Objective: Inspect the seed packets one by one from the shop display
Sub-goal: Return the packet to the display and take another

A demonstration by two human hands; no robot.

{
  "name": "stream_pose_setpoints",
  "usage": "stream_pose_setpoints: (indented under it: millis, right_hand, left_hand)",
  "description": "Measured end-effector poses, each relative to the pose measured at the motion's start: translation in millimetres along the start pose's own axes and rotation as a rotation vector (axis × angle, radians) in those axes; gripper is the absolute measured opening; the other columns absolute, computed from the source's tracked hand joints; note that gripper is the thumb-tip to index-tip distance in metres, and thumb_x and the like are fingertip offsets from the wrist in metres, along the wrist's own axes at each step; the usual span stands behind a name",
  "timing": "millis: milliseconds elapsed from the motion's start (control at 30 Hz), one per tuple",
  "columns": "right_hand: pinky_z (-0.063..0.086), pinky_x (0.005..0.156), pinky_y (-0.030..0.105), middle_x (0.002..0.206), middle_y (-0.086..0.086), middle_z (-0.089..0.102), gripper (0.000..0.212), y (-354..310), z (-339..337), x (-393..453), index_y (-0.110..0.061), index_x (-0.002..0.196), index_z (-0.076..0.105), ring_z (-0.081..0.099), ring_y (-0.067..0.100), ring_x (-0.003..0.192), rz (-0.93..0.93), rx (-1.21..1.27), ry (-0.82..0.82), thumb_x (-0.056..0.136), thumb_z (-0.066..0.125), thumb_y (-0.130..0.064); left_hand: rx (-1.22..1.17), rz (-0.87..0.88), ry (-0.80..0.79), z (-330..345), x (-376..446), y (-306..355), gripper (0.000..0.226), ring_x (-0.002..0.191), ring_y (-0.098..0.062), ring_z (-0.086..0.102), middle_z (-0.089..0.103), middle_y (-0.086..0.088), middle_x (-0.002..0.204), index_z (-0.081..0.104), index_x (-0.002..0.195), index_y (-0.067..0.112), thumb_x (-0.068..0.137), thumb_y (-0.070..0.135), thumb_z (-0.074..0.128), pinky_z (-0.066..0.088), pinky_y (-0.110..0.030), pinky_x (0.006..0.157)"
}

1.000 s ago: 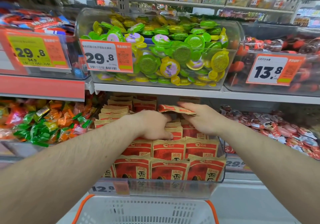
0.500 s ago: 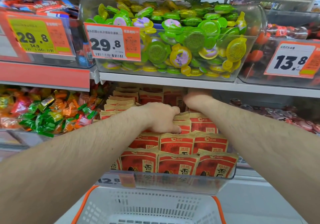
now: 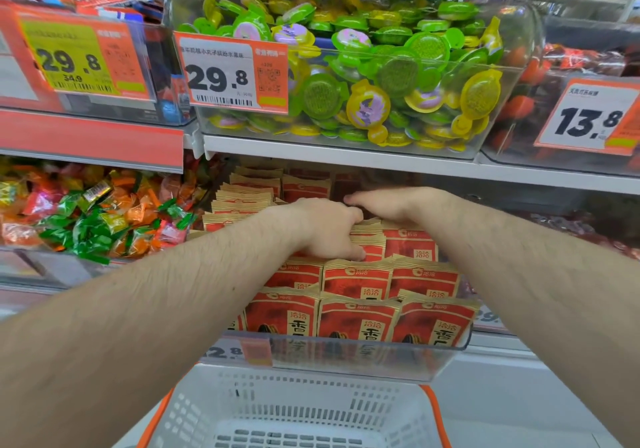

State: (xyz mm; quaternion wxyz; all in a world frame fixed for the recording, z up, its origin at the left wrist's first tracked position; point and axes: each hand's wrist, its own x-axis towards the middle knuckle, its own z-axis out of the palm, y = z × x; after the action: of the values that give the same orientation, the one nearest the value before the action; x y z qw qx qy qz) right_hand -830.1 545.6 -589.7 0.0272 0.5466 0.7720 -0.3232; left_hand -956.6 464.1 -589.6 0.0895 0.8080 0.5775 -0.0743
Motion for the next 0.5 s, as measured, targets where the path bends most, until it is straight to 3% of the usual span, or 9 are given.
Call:
stream_pose_setpoints:
  millis: [133,267,367,500]
  right_hand:
    - [0.052,0.078,0.032,0.094,0.002,0.075,0.041,-4,-3,-2,-0.024,0.092,0.072,0.07,0.018,0.084,0.023,-0.05,-0.068,0.098,0.039,-0.048]
    - [0.049,0.099,0.038,0.112,-0.003,0.071,0.05,0,-3,-8,-0.028,0.113,0.07,0.068,0.017,0.099,0.044,-0.056,-0.021,0.094,0.04,-0.063]
    - [0.045,0.101,0.037,0.124,0.001,0.065,0.065,4,-6,-18,-0.024,0.125,0.064,0.064,0.021,0.106,0.081,0.002,0.036,0.09,0.038,-0.073]
    - [0.039,0.102,0.033,0.141,0.004,0.055,0.073,8,-12,-43,-0.019,0.136,0.058,0.055,0.023,0.122,0.025,-0.223,0.074,0.094,0.03,-0.071]
  left_hand:
    - [-0.03,-0.016,-0.005,-2,0,2,0.055,0.113,-0.024,0.057,0.058,0.0,0.13,0.049,0.133,0.022,0.092,0.058,0.054,0.05,-0.043,0.094]
    - [-0.051,-0.053,-0.011,-2,1,3,0.058,0.113,-0.024,0.056,0.056,-0.002,0.131,0.05,0.134,0.021,0.091,0.06,0.055,0.048,-0.044,0.094]
    - [-0.039,-0.098,-0.026,-6,3,7,0.062,0.119,-0.024,0.054,0.056,0.0,0.132,0.048,0.137,0.02,0.091,0.061,0.054,0.036,-0.048,0.102]
    - [-0.022,-0.156,-0.041,-13,9,15,0.049,0.111,-0.022,0.054,0.058,0.004,0.106,0.055,0.114,0.02,0.09,0.063,0.052,0.021,-0.052,0.109]
